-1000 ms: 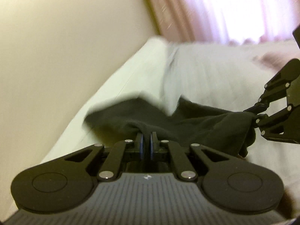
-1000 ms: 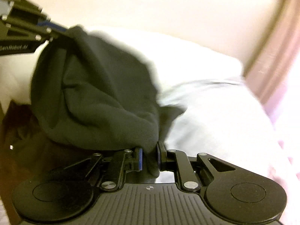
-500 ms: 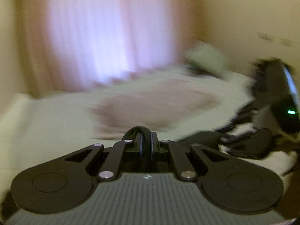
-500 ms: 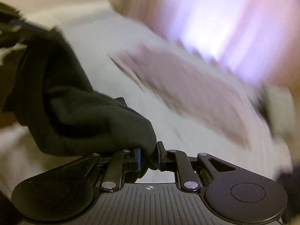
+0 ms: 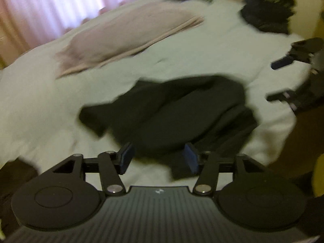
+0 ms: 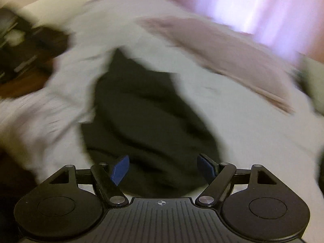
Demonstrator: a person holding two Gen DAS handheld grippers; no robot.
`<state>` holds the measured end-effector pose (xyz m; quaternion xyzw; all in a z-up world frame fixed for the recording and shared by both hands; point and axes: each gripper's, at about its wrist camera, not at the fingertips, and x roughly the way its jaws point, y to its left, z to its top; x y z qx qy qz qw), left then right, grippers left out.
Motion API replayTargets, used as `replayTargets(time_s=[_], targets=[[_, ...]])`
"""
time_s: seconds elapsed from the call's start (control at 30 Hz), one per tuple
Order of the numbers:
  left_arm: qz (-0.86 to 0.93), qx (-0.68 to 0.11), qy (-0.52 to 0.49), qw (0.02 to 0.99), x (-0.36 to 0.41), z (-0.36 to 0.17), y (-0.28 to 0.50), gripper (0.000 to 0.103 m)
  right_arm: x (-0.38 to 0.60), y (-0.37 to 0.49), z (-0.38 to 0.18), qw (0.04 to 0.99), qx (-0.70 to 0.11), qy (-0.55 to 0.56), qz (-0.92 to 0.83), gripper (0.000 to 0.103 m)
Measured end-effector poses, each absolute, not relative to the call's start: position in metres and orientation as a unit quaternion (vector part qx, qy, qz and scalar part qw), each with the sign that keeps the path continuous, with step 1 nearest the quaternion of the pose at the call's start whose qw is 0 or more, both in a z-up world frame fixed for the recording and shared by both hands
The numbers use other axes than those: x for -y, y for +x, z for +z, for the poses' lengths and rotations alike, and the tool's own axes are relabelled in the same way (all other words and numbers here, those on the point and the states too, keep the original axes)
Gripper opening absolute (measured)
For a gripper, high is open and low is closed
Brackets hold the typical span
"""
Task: Fold clothes
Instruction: 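Lift the black shirt with both grippers and carry it over the open bed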
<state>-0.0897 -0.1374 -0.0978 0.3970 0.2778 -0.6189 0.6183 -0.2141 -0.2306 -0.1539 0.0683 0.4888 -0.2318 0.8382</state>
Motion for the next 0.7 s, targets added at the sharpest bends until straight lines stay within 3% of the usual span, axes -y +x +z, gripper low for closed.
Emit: replayTargets(time_s=[0.17, 0.2, 0.23, 0.27, 0.33, 0.37, 0.47, 0.7], targets=[[-0.581, -0.276, 0.424, 0.638, 0.111, -0.113, -0.035, 0.060, 0.200, -0.153, -0.218, 0.841, -0.527, 0.023, -0.124, 0.076], [-0.579, -0.275, 0.429, 0.637, 0.110, -0.118, -0.027, 0.062, 0.196, -0.146, -0.231, 0.838, -0.533, 0.016, -0.115, 0.071], [-0.581, -0.274, 0.432, 0.634, 0.107, -0.123, -0.020, 0.063, 0.196, -0.140, -0.245, 0.834, -0.541, 0.015, -0.112, 0.063], [-0.582, -0.273, 0.435, 0.630, 0.104, -0.129, -0.014, 0.064, 0.200, -0.135, -0.253, 0.827, -0.550, 0.022, -0.114, 0.044], [-0.589, -0.271, 0.444, 0.619, 0.103, -0.137, -0.005, 0.066, 0.209, -0.127, -0.264, 0.816, -0.563, 0.040, -0.121, 0.025], [-0.595, -0.266, 0.450, 0.611, 0.105, -0.142, -0.001, 0.066, 0.216, -0.129, -0.258, 0.815, -0.561, 0.057, -0.134, 0.010], [-0.614, -0.249, 0.466, 0.587, 0.112, -0.156, 0.008, 0.066, 0.238, -0.138, -0.237, 0.811, -0.548, 0.107, -0.175, 0.007], [-0.663, -0.158, 0.483, 0.550, 0.145, -0.162, 0.004, 0.068, 0.288, -0.207, -0.119, 0.809, -0.467, 0.145, -0.327, 0.006]])
